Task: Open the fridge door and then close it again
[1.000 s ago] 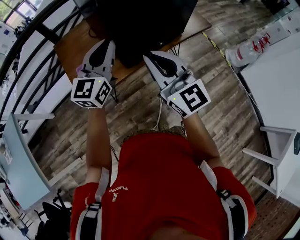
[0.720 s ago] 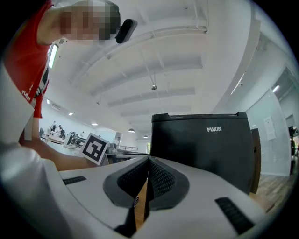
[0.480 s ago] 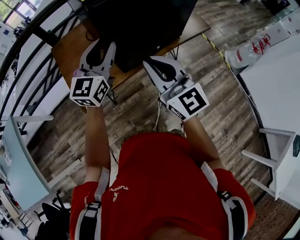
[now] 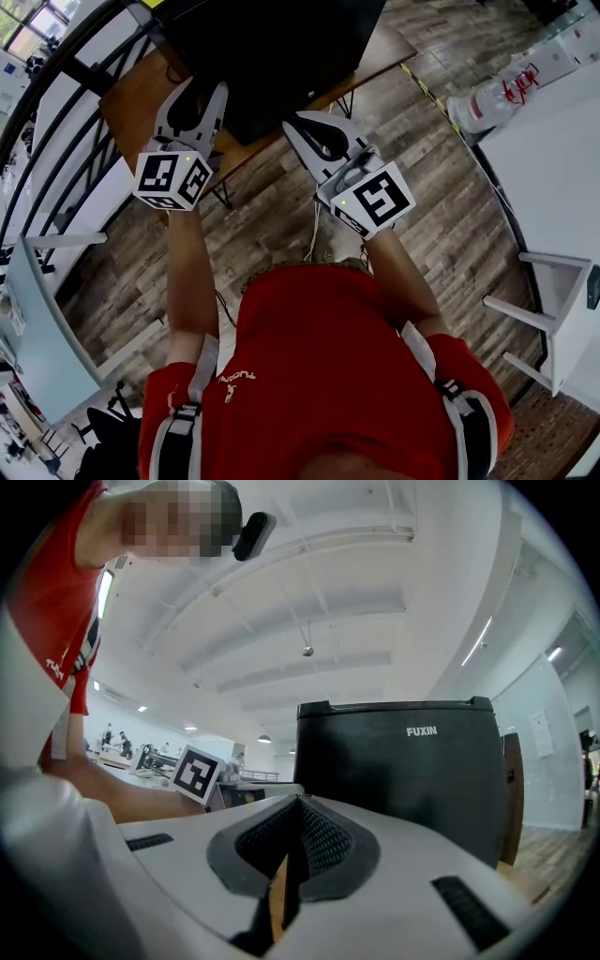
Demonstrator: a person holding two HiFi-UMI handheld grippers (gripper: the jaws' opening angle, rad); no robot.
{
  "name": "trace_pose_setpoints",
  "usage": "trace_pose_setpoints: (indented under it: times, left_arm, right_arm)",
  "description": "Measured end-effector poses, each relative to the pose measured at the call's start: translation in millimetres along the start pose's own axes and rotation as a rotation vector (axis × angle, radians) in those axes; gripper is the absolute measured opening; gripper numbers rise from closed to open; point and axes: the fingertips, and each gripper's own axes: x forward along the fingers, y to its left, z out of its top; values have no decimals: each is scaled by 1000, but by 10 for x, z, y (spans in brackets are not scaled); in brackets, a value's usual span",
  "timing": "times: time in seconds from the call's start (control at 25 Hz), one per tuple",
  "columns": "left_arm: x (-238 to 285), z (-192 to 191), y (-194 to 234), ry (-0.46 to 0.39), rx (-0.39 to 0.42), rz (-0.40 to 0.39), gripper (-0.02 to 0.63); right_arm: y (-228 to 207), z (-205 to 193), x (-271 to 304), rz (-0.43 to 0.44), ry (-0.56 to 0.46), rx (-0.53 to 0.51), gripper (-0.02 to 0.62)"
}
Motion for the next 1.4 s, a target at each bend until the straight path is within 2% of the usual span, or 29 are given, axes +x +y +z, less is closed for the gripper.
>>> trace_pose_setpoints:
  times: [0.48,0.64,0.76,1.04,1.4]
  left_arm:
    - [-37,7,-45,23,-11,61,147]
    - [-54,25,-80,25,-5,59,149]
    - [-112,53,-272,2,3,34,144]
    - [-222,55,-700,-5,5,46,137]
    - [-297,42,-1446,2,2,44,126]
  right_arm:
    - [1,25,-152,-2,-6,7,26]
    - [-50,53,-228,-10,-6,3,26]
    - [-96,57,-298,-12,-8,6,26]
    - [-125,33,-490,7,-21,17,26]
    - [-169,26,-866,76,-30,-21,26]
